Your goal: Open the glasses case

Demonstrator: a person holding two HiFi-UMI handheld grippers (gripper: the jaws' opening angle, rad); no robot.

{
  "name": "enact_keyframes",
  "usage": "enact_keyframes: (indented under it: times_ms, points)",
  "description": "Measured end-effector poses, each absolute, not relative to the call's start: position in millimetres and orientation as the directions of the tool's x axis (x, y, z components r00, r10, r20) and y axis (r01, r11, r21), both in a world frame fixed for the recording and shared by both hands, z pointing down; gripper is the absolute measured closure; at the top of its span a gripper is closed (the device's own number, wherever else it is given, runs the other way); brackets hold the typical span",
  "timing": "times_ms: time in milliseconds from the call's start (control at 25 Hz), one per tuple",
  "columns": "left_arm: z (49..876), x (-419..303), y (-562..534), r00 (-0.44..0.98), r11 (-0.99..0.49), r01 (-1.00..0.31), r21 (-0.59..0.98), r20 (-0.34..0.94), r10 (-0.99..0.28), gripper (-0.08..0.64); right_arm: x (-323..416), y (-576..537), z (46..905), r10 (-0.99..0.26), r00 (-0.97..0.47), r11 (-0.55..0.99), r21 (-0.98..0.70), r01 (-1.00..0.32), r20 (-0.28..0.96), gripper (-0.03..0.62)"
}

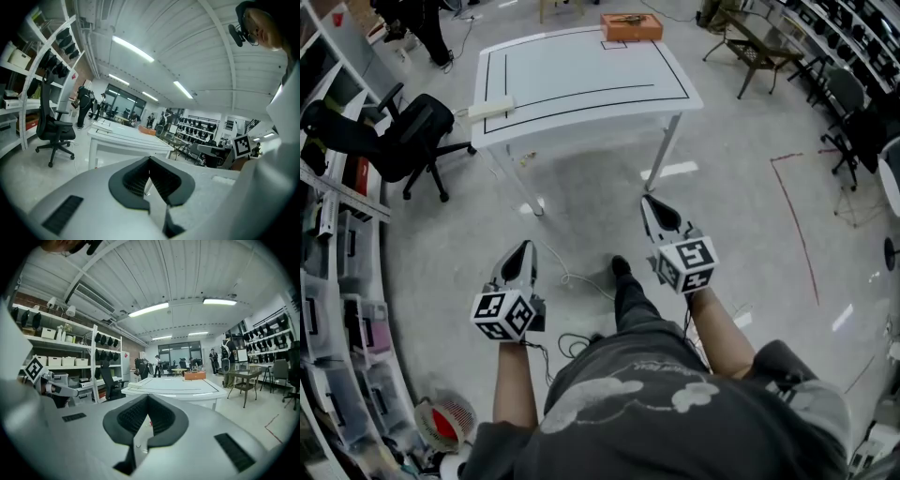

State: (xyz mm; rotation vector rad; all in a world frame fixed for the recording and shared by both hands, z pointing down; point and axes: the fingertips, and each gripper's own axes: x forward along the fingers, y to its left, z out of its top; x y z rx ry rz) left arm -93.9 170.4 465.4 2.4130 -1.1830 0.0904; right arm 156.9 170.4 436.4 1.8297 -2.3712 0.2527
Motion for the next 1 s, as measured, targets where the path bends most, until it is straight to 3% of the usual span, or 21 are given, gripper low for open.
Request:
enact_keyframes:
  times_ms: [440, 1000]
  points:
    - [458, -55, 40, 0.565, -0.474, -0.818, 0.325, 0.306, -0.766, 0.557, 202, 1, 420, -0.926, -0.329, 0.316, -0.096, -0.944, 0.183, 0.592]
    - [437, 6, -71, 0.463, -0.396, -0.877, 0.273, 0.256, -0.849, 0.557, 252, -125, 431, -0.871, -0.459, 0.438, -0.150, -0.887, 0.173, 0.591]
